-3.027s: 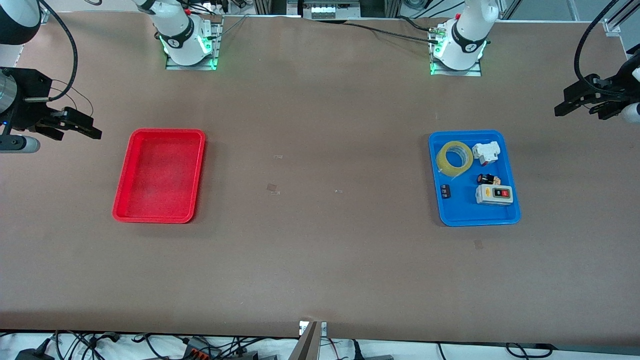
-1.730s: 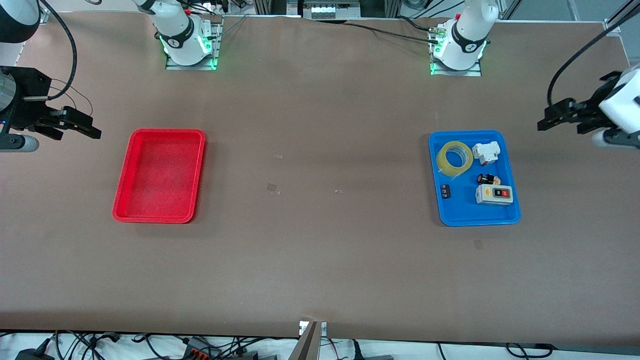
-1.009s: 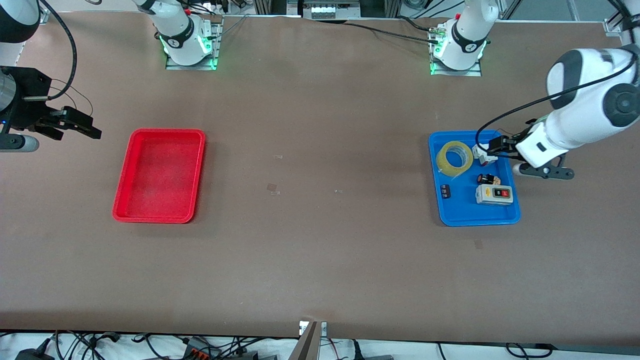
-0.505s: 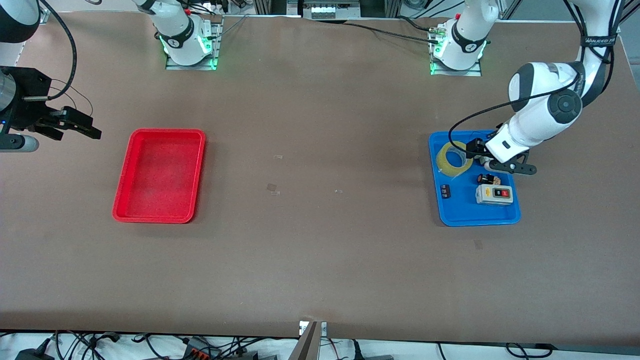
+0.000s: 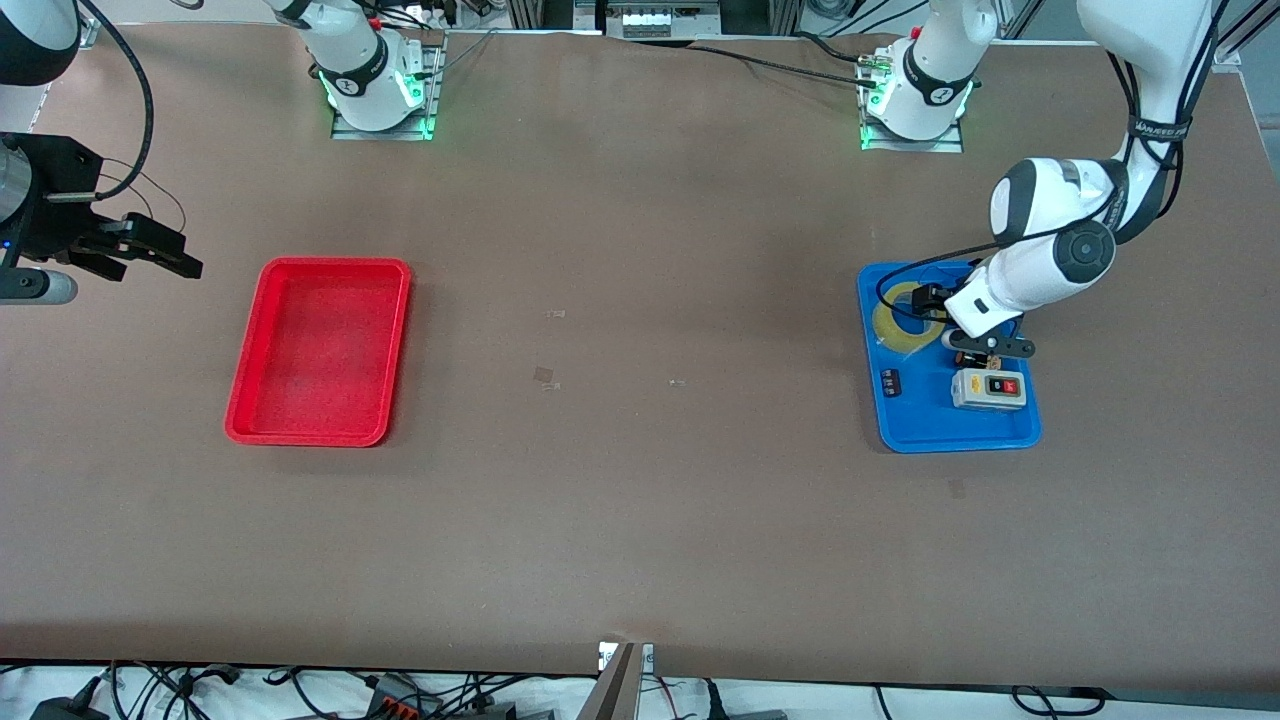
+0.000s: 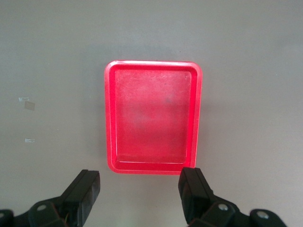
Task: Place and move tape with both arms
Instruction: 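Reach the left gripper down to the yellow tape roll and grasp it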
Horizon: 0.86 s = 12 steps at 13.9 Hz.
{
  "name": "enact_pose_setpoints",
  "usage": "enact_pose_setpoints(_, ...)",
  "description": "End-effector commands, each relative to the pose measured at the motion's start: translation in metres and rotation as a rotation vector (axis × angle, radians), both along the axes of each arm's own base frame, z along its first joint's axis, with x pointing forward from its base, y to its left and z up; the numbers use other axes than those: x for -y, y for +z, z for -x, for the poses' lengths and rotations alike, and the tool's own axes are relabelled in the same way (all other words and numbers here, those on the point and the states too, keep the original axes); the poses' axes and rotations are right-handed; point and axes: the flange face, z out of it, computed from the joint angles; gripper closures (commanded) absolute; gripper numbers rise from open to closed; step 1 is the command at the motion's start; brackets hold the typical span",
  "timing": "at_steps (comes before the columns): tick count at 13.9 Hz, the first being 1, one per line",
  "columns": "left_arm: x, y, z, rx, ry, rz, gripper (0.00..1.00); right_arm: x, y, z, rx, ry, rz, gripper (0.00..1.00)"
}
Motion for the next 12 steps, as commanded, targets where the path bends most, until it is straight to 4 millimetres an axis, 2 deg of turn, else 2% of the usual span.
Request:
enact_pose_setpoints(1, -0.001, -0.007, -0.002, -0.01, 0.066, 0.042, 0.09, -0.001, 0.006, 0.0, 0.011, 0.0, -0.014, 0.0)
enact_pose_setpoints(2, 0.0, -0.007, -0.001, -0.018, 0.092, 0.057, 0.34, -0.001, 0.006, 0.0, 0.011, 0.0, -0.014, 0.0)
enact_pose_setpoints(3, 0.0, -0.006, -0.002, -0.017, 0.097, 0.062, 0.63, -0.001, 0.006, 0.0, 0.011, 0.0, -0.014, 0.0)
enact_pose_setpoints(4, -0.001, -0.005, -0.003, -0.015, 0.096, 0.063, 0.8, -0.001, 0.007, 0.0, 0.015, 0.0, -0.016, 0.0)
enact_pose_setpoints(5, -0.001, -0.003, -0.003, -0.014, 0.096, 0.063, 0.9, -0.001, 0.006, 0.0, 0.013, -0.001, -0.016, 0.0)
enact_pose_setpoints(6, -0.001, 0.0, -0.005, -0.02, 0.094, 0.065, 0.98, -0.001, 0.007, 0.0, 0.015, -0.001, -0.016, 0.0)
enact_pose_setpoints(9, 0.002, 0.031, -0.03, -0.067, 0.083, 0.08, 1.0, -0.001, 0.006, 0.0, 0.013, -0.001, -0.016, 0.0)
enact_pose_setpoints(12, 0.007, 0.093, -0.073, -0.173, 0.069, 0.103, 1.0, -0.001, 0.008, 0.0, 0.016, 0.001, -0.016, 0.0)
